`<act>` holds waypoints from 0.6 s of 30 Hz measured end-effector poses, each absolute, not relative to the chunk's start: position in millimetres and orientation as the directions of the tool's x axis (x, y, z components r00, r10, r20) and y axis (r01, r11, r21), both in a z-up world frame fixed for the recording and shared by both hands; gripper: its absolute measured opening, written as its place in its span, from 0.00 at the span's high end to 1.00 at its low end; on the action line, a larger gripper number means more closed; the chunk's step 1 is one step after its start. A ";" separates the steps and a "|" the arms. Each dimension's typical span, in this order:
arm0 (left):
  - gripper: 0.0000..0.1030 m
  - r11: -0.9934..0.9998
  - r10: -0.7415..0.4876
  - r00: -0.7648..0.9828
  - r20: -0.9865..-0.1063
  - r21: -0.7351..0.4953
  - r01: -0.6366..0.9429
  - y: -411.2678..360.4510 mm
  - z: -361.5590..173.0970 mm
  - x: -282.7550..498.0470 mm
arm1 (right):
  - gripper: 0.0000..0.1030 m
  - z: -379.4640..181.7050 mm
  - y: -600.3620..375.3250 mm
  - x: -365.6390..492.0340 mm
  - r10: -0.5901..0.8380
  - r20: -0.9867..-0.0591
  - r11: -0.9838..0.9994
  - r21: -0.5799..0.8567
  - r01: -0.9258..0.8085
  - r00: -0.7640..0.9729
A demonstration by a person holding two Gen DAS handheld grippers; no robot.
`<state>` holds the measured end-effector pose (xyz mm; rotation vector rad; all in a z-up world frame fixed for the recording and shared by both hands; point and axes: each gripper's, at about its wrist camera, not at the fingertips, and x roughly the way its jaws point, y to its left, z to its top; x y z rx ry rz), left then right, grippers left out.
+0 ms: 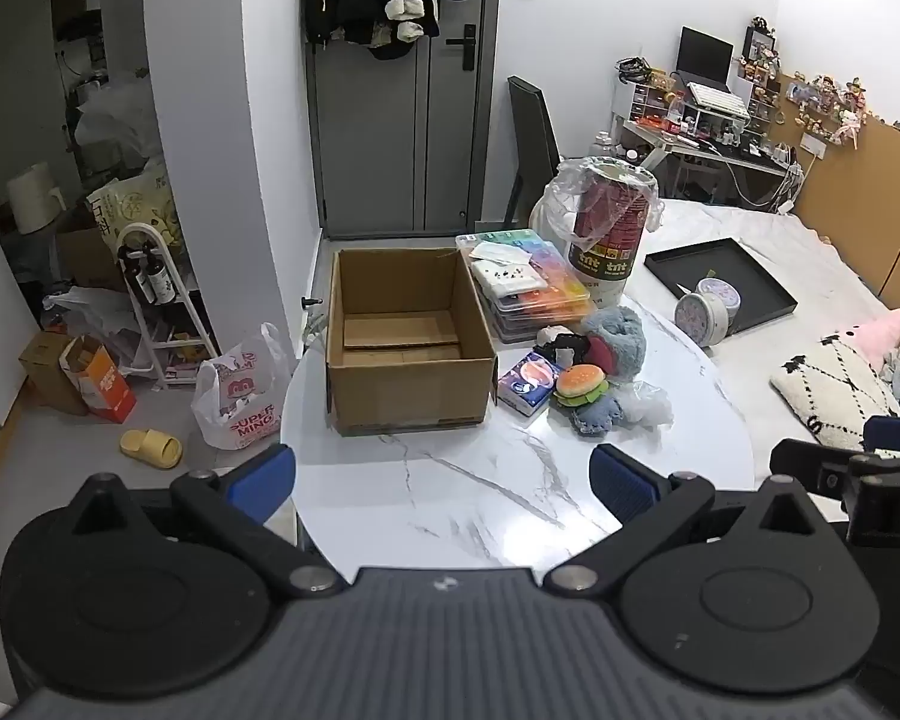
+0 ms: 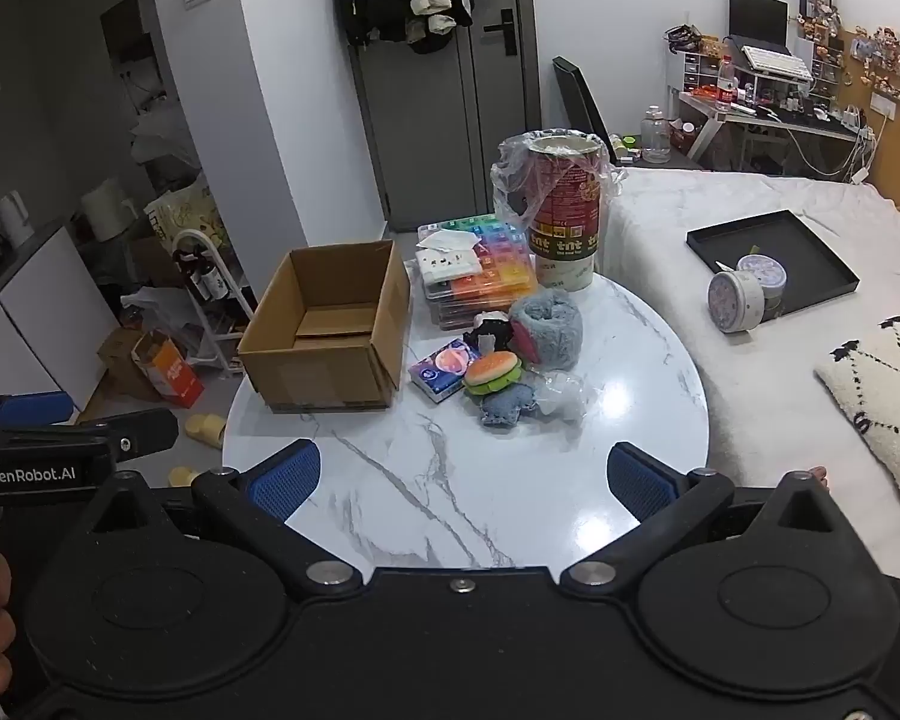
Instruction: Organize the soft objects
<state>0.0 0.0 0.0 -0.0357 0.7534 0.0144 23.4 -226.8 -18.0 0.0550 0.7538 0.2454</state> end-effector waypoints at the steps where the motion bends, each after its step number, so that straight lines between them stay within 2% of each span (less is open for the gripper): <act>1: 0.00 0.999 0.003 0.731 -0.683 -0.029 -0.031 0.3 0.0 0.1 | 0.00 -17.9 -226.9 23.1 0.241 -0.670 0.970 0.140 -0.200 0.702; 18: 0.00 0.999 0.012 0.737 -0.675 -0.015 -0.030 2.1 4.7 -6.2 | 0.00 -18.2 -226.1 20.5 0.250 -0.664 0.968 0.153 -0.199 0.705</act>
